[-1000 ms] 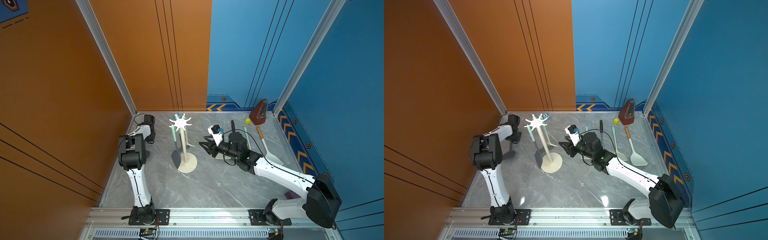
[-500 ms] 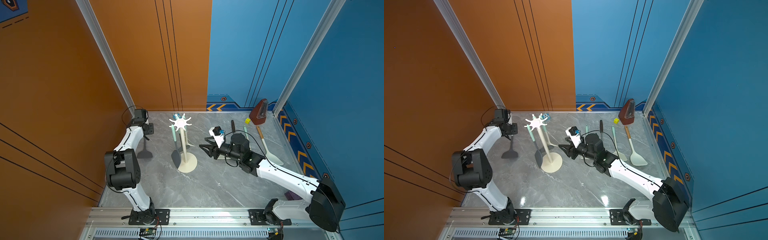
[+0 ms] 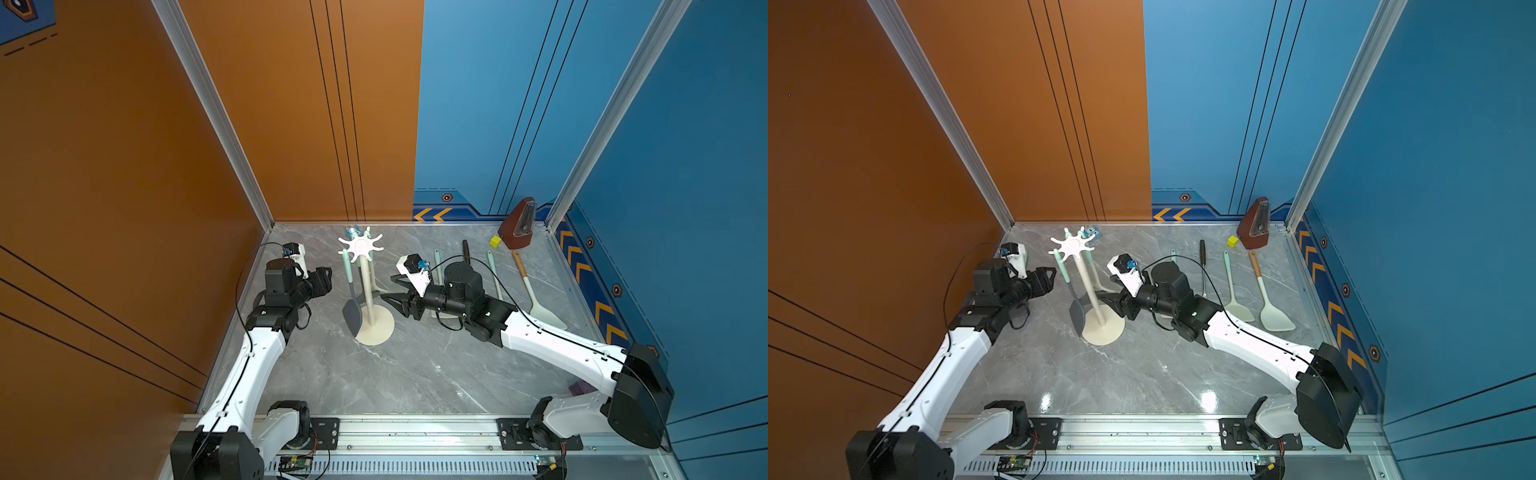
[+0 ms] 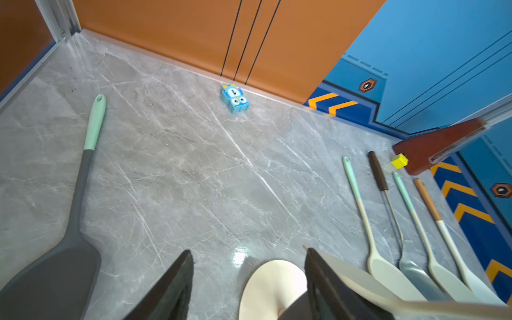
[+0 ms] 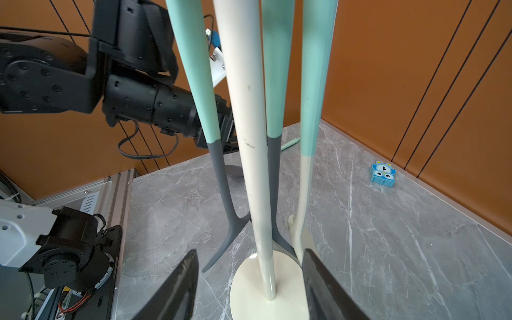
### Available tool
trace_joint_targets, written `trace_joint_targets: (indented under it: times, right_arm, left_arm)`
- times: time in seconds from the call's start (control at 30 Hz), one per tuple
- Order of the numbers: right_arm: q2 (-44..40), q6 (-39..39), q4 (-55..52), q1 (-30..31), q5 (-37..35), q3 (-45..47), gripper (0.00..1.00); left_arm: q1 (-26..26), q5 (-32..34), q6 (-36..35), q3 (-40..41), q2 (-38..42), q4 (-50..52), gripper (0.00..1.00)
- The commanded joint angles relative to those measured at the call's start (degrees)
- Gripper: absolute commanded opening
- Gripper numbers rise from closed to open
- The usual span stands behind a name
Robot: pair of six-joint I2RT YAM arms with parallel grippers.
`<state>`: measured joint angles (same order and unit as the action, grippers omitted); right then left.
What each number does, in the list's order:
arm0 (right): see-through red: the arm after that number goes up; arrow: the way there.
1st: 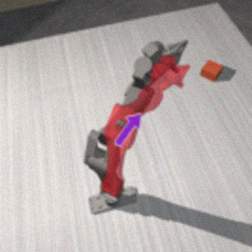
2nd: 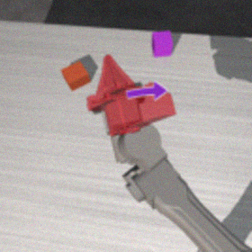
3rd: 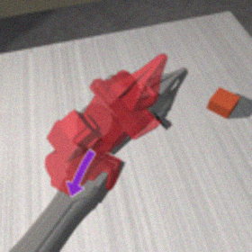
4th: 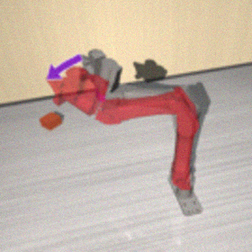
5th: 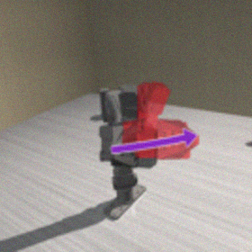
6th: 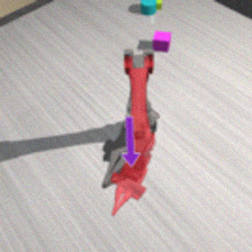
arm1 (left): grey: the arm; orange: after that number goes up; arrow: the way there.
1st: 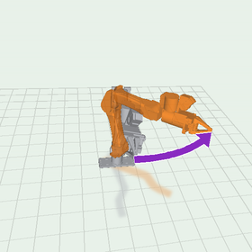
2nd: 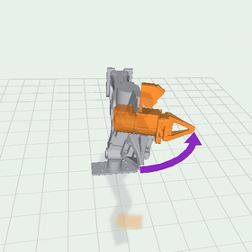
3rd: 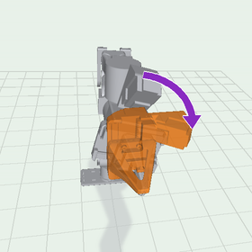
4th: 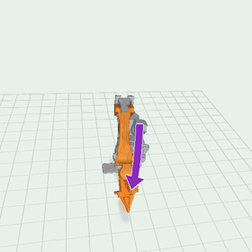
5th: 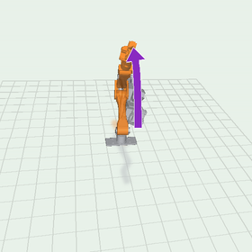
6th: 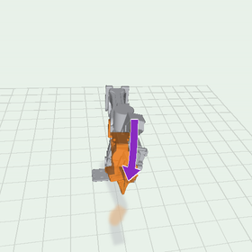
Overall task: Take the spatula off the kitchen utensil rack
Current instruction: Place the spatula at the center of the board, then take off the spatula from the rack.
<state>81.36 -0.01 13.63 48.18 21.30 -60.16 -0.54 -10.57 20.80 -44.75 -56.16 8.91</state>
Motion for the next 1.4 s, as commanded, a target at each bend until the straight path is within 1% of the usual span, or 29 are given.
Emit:
trace_joint_targets:
  times: [0.0,0.13,0.23,0.4,0.6,0.73,0.83,0.93,1.1,1.2,1.37]
  right_arm:
    - [2.74,-1.89,-0.98,0.3,2.02,-3.88,0.59]
    - [5.53,-2.63,-0.44,0.67,2.52,-6.79,0.58]
    - [7.84,-2.24,1.71,0.9,2.29,-8.13,0.56]
    - [11.45,-0.91,7.0,1.02,1.1,-8.42,0.54]
    - [14.36,-0.52,9.12,0.98,0.76,-9.69,0.52]
    - [15.89,-0.77,10.06,1.03,0.45,-10.28,0.5]
    - [16.46,-1.08,10.24,0.97,0.48,-10.63,0.45]
    - [16.8,-1.22,10.37,0.81,0.63,-10.71,0.4]
    - [16.85,-1.43,10.1,0.86,0.87,-10.67,0.3]
    - [16.89,-1.57,9.69,0.86,1.0,-10.72,0.22]
    - [16.58,-2.4,8.58,1.02,0.94,-10.77,0.15]
  left_arm:
    - [-0.33,0.02,3.77,2.88,4.03,-4.95,0.66]
    - [-1.09,-1.77,6.38,6.6,8.37,-7.36,0.65]
    - [-2.19,-1.6,6.67,9.2,11.95,-9.91,0.66]
    - [-2.62,-3.43,6.71,10.73,15.55,-11.16,0.66]
    - [-3.88,-8.21,5.84,13.5,18.28,-14.64,0.64]
    - [-6.26,-9.3,3.56,14.99,20.51,-15.65,0.64]
    - [-7.86,-9.99,1.98,15.63,22.66,-15.89,0.65]
    - [-9.97,-9.26,0.8,15.93,24.38,-16.43,0.66]
    - [-12.99,-9.15,-2.48,16.0,25.48,-16.64,0.66]
    - [-14.41,-8.01,-3.44,16.51,26.53,-16.76,0.66]
    - [-16.14,-6.5,-5.36,17.17,27.9,-16.81,0.68]
